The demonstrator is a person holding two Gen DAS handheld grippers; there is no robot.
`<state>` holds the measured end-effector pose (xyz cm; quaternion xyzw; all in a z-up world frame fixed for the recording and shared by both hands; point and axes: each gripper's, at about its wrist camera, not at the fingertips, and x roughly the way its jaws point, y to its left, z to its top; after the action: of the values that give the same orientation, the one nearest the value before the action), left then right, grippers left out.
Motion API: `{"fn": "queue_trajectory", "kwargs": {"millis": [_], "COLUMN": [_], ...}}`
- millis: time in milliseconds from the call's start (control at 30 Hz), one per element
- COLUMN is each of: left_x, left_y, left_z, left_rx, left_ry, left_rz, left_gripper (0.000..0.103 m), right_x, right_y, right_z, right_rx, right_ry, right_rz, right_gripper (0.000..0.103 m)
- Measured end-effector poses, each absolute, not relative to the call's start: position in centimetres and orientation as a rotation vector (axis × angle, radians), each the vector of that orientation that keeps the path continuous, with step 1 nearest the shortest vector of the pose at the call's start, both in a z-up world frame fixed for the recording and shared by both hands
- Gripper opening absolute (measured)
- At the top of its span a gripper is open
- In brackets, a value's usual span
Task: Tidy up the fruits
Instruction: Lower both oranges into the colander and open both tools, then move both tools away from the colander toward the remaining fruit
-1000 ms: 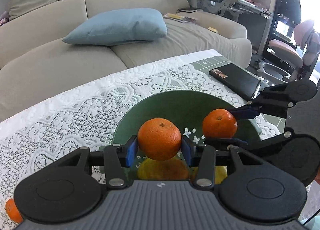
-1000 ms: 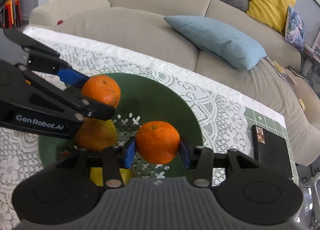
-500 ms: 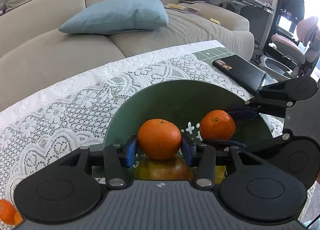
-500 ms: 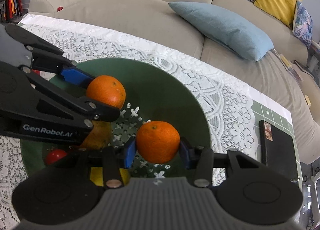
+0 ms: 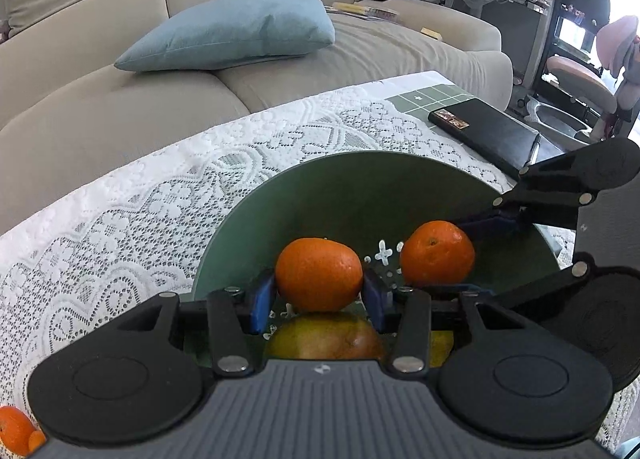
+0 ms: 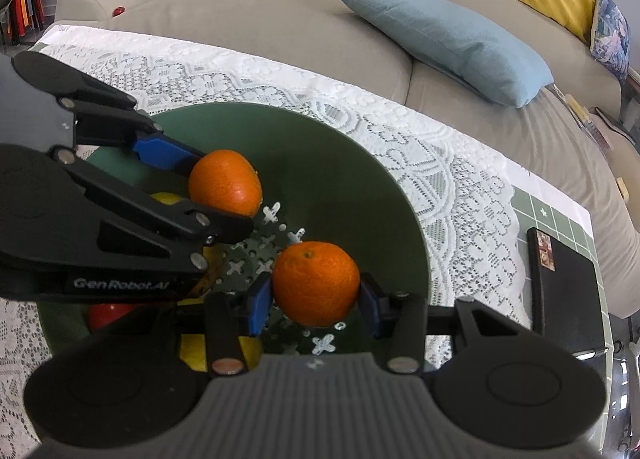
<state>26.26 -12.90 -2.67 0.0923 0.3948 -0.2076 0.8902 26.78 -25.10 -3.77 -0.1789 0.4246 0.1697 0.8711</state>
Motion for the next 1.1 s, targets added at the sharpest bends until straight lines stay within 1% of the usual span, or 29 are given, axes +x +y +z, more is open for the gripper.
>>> {"fn": "queue_trajectory", "kwargs": {"millis": [467, 533, 567, 600, 833, 933, 1033, 1100], "left_x": [25.7, 25.4, 25.3, 25.1, 24.0, 23.2, 22.4, 21.8], "left_y": [-12.8, -12.6, -12.5, -12.4, -11.4, -10.7, -10.1, -9.5], "left_z": [-2.4, -2.2, -2.1, -2.0, -0.2, 0.5, 1.2, 1.5], "left_rx": [0.187, 0.18, 0.178, 0.175, 0.12, 0.107, 0.093, 0.086], "left_ry": [0.816, 0.811, 0.806, 0.801, 0.76, 0.731, 0.711, 0.694], "left_rz": [-0.419, -0.42, -0.42, -0.419, -0.403, -0.396, -0.384, -0.377], "left_gripper": [0.053, 0.054, 0.055, 0.055, 0.056, 0.057, 0.057, 0.057], "right_x": [26.6, 26.5, 26.4, 26.3, 25.1, 24.4, 23.3, 22.5], "right_y": [-25.3, -25.4, -25.4, -25.5, -26.0, -25.9, -25.4, -25.1], "right_z": [-3.6, -3.4, -3.2, -3.0, -1.2, -0.8, -0.4, -0.1], "right_rx": [-0.365, -0.359, -0.355, -0.353, -0.32, -0.299, -0.291, -0.277], "right_ry": [0.897, 0.895, 0.89, 0.883, 0.84, 0.813, 0.772, 0.737], "right_rz": [0.36, 0.36, 0.359, 0.357, 0.345, 0.342, 0.334, 0.326], "right_gripper": [0.044, 0.047, 0.053, 0.056, 0.059, 0.064, 0.064, 0.069]}}
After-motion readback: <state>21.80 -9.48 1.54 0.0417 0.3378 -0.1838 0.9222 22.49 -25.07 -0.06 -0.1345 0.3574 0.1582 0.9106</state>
